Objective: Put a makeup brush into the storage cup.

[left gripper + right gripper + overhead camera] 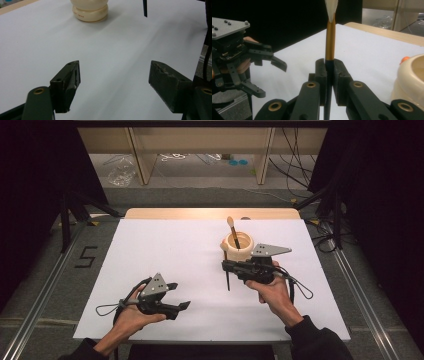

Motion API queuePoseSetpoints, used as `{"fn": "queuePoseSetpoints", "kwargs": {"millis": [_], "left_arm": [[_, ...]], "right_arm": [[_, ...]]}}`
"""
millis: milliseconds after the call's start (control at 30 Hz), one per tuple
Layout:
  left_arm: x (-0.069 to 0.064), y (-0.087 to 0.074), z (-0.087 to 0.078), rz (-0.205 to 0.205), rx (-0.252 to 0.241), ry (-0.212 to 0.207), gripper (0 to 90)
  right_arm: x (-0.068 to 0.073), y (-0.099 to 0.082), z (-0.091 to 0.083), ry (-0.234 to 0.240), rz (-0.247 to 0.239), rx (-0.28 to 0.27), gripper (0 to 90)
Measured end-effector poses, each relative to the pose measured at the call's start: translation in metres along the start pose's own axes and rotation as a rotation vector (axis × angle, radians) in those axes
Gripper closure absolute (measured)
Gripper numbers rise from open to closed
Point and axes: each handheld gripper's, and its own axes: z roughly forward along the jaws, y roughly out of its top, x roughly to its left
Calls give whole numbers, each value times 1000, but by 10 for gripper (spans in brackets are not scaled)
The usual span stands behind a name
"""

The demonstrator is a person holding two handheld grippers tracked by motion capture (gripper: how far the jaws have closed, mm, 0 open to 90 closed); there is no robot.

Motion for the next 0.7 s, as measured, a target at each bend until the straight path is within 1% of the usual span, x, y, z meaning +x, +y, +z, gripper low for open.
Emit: {"fn": "queuePoseSetpoints", "kwargs": {"millis": [33,67,100,133,167,200,233,267,300,333,367,400,433,467,567,600,667,700], "left_arm": [[1,-1,-1,5,0,5,253],[1,-2,-1,-9,-3,0,250],[2,-3,-2,-3,-1,2,245],[2,-4,-2,-14,5,14,242],[2,-5,-2,-11,2,10,240],[2,-7,-3,-9,14,9,238],[3,-8,-3,13,22,17,238],[3,-9,-3,9,20,12,237],[3,-10,-3,20,16,20,234],[3,-10,-4,4,13,19,234],[2,-11,-5,-7,19,24,234],[4,-12,-5,2,24,14,234],[3,-12,-5,-16,13,14,233],[3,-13,-6,-19,13,18,233],[3,-15,-7,-23,12,24,233],[3,-14,-8,-12,23,26,232],[3,-16,-8,-18,13,32,234],[3,-16,-9,-13,25,32,235]], "right_arm": [[-2,1,-2,-9,0,1,843],[-3,2,-4,-14,9,6,843],[-6,3,-4,-20,10,-4,843],[-8,3,-5,-25,3,-2,843],[-10,4,-6,-37,8,-3,843],[-11,5,-6,-38,9,-10,843],[-13,6,-7,-47,9,-5,843],[-15,7,-8,-53,3,-5,843],[-17,9,-9,-60,6,-10,843],[-18,10,-10,-65,14,-10,843],[-20,10,-10,-72,7,-14,843],[-22,11,-11,-79,9,-7,843],[-25,12,-12,-86,9,-8,843],[-26,13,-12,-92,13,-18,843],[-33,16,-15,-112,13,-6,843],[-34,17,-16,-114,15,-12,843],[-38,19,-17,-130,11,-9,843],[-40,20,-18,-128,17,-12,843]]}}
